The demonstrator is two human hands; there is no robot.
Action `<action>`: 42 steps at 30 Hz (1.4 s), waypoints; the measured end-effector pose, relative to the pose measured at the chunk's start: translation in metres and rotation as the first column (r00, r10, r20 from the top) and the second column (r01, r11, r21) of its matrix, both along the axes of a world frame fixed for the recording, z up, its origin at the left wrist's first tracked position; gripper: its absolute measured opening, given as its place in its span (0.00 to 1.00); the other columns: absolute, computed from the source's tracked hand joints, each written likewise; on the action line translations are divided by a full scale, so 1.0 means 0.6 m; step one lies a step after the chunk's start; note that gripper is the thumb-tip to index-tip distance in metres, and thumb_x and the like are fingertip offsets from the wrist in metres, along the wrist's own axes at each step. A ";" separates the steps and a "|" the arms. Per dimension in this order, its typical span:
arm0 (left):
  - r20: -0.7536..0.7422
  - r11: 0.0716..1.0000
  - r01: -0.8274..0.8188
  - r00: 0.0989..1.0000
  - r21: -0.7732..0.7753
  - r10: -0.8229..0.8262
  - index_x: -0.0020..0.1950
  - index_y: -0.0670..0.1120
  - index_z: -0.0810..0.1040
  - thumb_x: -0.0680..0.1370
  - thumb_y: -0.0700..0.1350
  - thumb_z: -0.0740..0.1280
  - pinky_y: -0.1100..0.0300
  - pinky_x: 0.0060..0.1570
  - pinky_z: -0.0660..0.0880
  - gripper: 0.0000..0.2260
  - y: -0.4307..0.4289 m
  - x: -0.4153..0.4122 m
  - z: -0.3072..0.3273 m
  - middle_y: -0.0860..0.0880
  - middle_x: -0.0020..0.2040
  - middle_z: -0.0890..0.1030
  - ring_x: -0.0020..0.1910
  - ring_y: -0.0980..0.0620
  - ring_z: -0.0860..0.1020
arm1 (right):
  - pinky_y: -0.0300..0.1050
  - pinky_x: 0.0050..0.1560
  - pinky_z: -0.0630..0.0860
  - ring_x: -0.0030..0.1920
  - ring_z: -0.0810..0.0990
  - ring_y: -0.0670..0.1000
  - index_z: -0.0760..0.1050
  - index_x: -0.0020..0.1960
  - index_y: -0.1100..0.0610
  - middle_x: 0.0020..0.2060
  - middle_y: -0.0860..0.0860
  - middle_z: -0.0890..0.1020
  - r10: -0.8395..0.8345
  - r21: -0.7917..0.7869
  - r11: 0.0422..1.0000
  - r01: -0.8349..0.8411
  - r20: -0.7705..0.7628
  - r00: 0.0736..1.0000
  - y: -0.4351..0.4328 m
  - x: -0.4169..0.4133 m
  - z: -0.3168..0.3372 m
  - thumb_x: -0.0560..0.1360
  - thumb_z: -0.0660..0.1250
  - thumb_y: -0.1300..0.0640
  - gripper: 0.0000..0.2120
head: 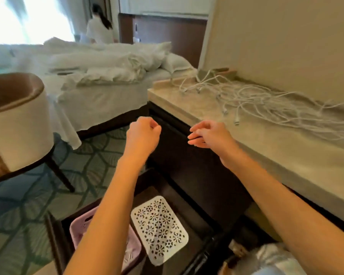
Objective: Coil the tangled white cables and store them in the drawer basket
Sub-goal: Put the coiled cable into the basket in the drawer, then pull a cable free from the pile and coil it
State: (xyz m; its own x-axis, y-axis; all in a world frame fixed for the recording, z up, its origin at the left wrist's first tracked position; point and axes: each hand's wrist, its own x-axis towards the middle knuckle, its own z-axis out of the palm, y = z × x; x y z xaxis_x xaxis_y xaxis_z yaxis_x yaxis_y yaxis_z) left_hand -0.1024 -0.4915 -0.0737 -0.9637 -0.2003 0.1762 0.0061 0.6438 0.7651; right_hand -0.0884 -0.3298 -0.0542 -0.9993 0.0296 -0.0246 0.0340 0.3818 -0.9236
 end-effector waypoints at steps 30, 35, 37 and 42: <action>-0.051 0.444 0.826 0.456 -0.347 -0.888 0.52 0.37 0.81 0.77 0.37 0.61 0.55 0.50 0.74 0.10 0.723 0.225 0.139 0.38 0.50 0.81 0.51 0.41 0.79 | 0.35 0.30 0.70 0.31 0.74 0.47 0.74 0.37 0.56 0.31 0.52 0.76 -0.787 0.069 0.601 0.796 -0.120 0.605 0.661 0.397 0.105 0.75 0.62 0.68 0.12; -0.021 0.343 0.848 0.367 -0.404 -0.930 0.59 0.41 0.77 0.76 0.33 0.59 0.59 0.57 0.68 0.14 0.805 0.236 0.116 0.42 0.61 0.76 0.61 0.45 0.73 | 0.39 0.35 0.68 0.32 0.71 0.47 0.72 0.33 0.51 0.30 0.49 0.74 -0.836 0.315 0.478 0.820 -0.122 0.535 0.723 0.438 0.074 0.72 0.64 0.68 0.15; -0.009 0.305 0.856 0.331 -0.417 -0.944 0.60 0.41 0.76 0.76 0.34 0.60 0.58 0.59 0.67 0.14 0.828 0.234 0.106 0.42 0.62 0.75 0.62 0.45 0.72 | 0.43 0.40 0.73 0.37 0.75 0.52 0.73 0.36 0.51 0.36 0.53 0.77 -0.844 0.320 0.463 0.826 -0.124 0.521 0.739 0.436 0.063 0.72 0.62 0.67 0.12; 0.051 0.204 0.859 0.257 -0.470 -0.965 0.57 0.41 0.77 0.73 0.39 0.67 0.62 0.52 0.68 0.13 0.866 0.232 0.083 0.43 0.58 0.77 0.58 0.46 0.74 | 0.51 0.48 0.79 0.43 0.80 0.58 0.75 0.48 0.58 0.36 0.55 0.79 -0.875 0.275 0.416 0.866 -0.137 0.464 0.756 0.420 0.056 0.70 0.61 0.68 0.11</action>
State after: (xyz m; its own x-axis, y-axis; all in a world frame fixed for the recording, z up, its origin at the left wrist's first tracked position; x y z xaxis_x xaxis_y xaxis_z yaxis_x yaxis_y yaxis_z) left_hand 0.0367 0.0283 -0.0237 -0.3413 0.9183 0.2007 0.8937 0.2508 0.3720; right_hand 0.1634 0.1238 -0.0204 -0.4336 0.8929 0.1212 0.5167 0.3566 -0.7784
